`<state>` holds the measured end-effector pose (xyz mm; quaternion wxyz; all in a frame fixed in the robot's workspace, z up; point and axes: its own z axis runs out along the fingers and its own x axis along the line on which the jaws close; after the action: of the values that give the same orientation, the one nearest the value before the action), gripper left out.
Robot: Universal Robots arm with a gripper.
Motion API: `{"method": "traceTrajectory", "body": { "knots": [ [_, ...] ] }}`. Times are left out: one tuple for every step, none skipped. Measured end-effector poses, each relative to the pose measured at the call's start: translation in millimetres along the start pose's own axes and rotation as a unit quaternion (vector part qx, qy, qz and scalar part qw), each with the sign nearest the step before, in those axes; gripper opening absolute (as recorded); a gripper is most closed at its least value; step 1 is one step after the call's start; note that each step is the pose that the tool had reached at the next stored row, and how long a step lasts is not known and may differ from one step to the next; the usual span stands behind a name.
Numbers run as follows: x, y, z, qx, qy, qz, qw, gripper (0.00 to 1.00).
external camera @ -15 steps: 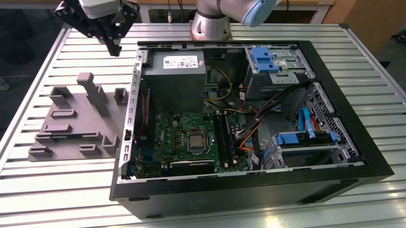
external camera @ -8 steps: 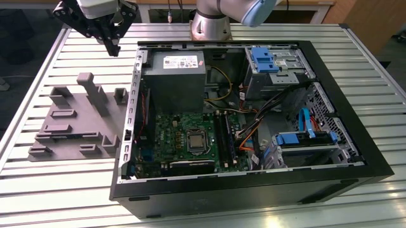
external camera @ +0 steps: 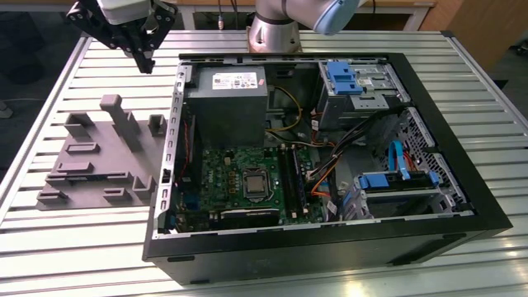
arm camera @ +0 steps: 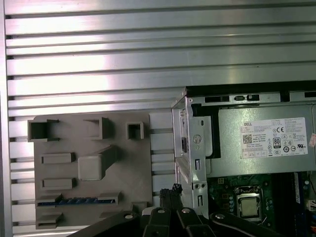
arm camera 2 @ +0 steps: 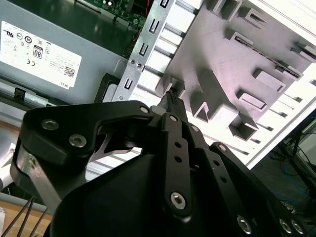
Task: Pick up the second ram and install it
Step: 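Reach for the second ram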
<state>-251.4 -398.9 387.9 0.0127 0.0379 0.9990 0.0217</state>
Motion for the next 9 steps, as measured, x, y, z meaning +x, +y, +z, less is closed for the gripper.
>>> {"method": "traceTrajectory", "body": {
  "knots": [
    [0.4,0.0,0.0,0.0,0.0,0.0,1.0,0.11],
    [0.8,-0.1,0.0,0.0,0.0,0.0,1.0,0.11],
    [1.1,-0.1,0.0,0.0,0.0,0.0,1.0,0.11],
    [1.6,-0.1,0.0,0.0,0.0,0.0,1.0,0.11],
    [2.0,-0.2,0.0,0.0,0.0,0.0,1.0,0.11],
    [2.5,-0.2,0.0,0.0,0.0,0.0,1.0,0.11],
    [2.9,-0.2,0.0,0.0,0.0,0.0,1.0,0.11],
    [3.4,-0.3,0.0,0.0,0.0,0.0,1.0,0.11],
    [4.1,-0.3,0.0,0.0,0.0,0.0,1.0,0.11]
  ]
}}
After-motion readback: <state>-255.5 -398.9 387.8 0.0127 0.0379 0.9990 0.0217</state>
